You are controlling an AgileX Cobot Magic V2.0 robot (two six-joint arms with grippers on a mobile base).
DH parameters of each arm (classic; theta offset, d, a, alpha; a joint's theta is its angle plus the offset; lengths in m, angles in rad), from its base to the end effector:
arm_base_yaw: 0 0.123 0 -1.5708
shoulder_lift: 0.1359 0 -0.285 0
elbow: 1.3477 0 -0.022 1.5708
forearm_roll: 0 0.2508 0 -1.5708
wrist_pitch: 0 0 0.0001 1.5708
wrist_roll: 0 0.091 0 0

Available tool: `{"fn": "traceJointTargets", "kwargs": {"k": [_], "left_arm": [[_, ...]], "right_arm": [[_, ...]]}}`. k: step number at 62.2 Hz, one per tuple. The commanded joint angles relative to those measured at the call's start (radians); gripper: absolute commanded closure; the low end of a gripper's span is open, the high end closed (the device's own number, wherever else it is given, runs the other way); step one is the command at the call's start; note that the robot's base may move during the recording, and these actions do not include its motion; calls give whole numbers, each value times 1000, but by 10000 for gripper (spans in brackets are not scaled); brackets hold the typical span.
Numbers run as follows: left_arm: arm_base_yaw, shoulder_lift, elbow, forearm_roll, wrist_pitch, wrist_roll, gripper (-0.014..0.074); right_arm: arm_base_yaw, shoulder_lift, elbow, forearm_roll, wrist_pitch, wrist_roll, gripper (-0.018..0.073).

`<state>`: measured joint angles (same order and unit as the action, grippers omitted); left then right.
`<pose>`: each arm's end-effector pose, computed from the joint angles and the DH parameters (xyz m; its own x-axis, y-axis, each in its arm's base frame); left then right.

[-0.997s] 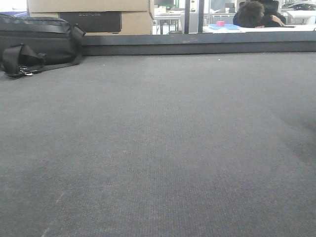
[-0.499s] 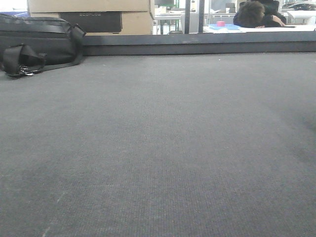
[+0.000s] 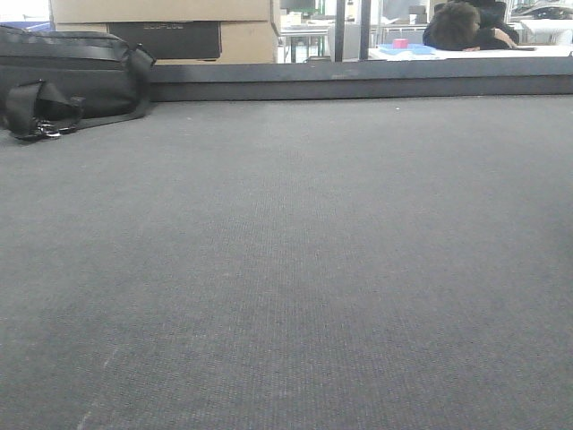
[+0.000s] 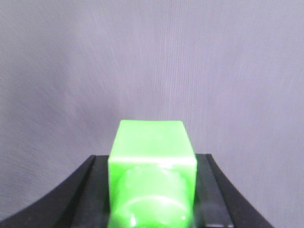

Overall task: Grab block from conveyor and place in blue bin
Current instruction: 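Lift the green and blue bricks off the belt with both grippers, then turn the base away from the conveyor while holding both bricks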

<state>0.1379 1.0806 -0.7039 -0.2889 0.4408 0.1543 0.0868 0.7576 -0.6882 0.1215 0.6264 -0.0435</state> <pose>0.2154 0.0187 0.2806 -0.6401 -0.1971 -0.7426 -0.1153 0.9802 -0.1608 0.1452 0.0191 0.3198 -0.5738 0.0052 -0.8190 -0.1133 0.9899 0.0856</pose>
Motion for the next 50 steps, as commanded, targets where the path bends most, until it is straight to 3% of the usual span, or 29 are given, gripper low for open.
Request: {"fn": "traceJointTargets", "kwargs": {"k": [1,8,19,29,41,50], "left_arm": [[3,-143,102,-16,-151,3,708],[3,-321,189,-2,-225,3,708],[3,-571,239,89,-224,3,708],[-6,-742,239,93,-222,3,708],[-13,-846,239,93,-221,3,708],[-82,-850,239,93,-219,3,708]], "right_arm": [[3,-99,62,-4,-78,0,721],[3,-200,122,-4,-103,0,721],[3,-286,132,-4,-148,0,721],[3,-338,132,-4,-240,0,721],[3,-365,132,-4,-249,0,721],[3,-375,130,-4,-263,0,721]]}}
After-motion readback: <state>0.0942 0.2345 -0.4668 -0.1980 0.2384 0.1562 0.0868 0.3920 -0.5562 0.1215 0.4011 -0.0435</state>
